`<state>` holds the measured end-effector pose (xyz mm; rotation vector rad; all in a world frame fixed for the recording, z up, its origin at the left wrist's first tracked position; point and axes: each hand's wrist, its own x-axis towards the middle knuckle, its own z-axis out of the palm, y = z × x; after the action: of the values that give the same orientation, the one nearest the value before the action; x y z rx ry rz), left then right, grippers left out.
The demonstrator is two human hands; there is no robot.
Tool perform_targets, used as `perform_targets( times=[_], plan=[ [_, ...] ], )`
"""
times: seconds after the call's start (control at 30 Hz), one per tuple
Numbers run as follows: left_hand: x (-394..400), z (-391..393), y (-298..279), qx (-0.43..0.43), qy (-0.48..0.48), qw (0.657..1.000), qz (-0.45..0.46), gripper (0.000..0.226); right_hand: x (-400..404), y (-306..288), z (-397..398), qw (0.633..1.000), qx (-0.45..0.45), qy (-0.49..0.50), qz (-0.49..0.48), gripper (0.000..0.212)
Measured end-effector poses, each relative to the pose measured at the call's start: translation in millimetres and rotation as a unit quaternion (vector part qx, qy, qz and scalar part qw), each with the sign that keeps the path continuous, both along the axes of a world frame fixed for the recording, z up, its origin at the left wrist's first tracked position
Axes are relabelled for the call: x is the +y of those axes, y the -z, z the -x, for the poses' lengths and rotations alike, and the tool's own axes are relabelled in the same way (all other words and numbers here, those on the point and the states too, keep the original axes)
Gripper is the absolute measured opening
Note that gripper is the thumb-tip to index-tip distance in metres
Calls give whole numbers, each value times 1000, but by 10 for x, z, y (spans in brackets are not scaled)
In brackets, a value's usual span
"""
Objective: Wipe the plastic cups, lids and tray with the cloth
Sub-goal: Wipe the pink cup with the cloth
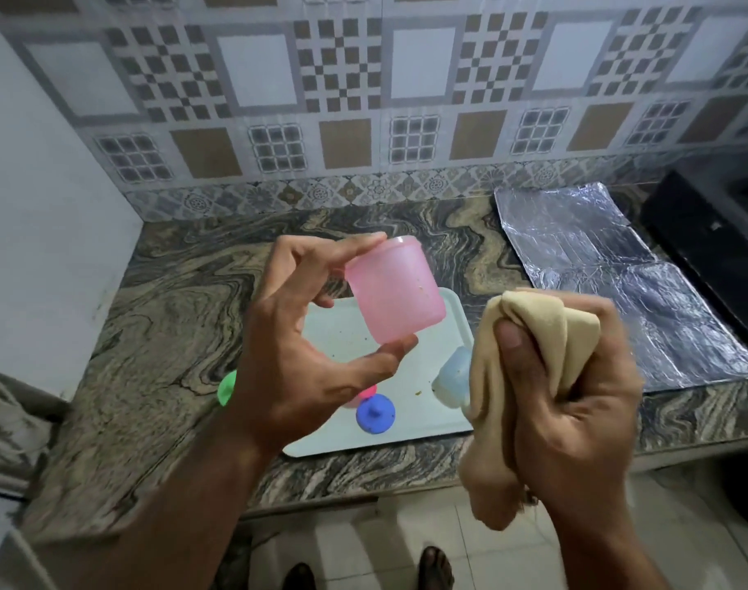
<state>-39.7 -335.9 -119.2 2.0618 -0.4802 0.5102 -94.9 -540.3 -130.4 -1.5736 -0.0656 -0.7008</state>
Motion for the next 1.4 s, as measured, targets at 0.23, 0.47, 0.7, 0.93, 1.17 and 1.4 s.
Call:
perform_targets(
  times=[0.23, 0.47, 0.7, 0.93, 1.17, 1.4],
  plan=[
    [171, 238, -175, -30, -29, 999, -30, 79, 377, -214, -66, 978, -99, 7, 183, 21],
    [189, 344, -219, -69, -58, 996, -30, 75, 493, -295, -230, 970, -118, 18, 212, 14],
    [260, 385, -181, -57, -38, 998, -4, 77, 464, -372, -346, 986, -41, 4, 163, 14],
    [217, 322, -79, -27, -50, 983, 172, 74, 514, -277, -168, 991, -108, 31, 72, 16],
    [128, 288, -47, -20, 4, 972, 233, 74, 656, -207, -99, 990, -115, 5, 84, 20],
    [197, 283, -63, -58, -52, 993, 89, 74, 516, -271, -164, 980, -131, -26, 144, 19]
  ],
)
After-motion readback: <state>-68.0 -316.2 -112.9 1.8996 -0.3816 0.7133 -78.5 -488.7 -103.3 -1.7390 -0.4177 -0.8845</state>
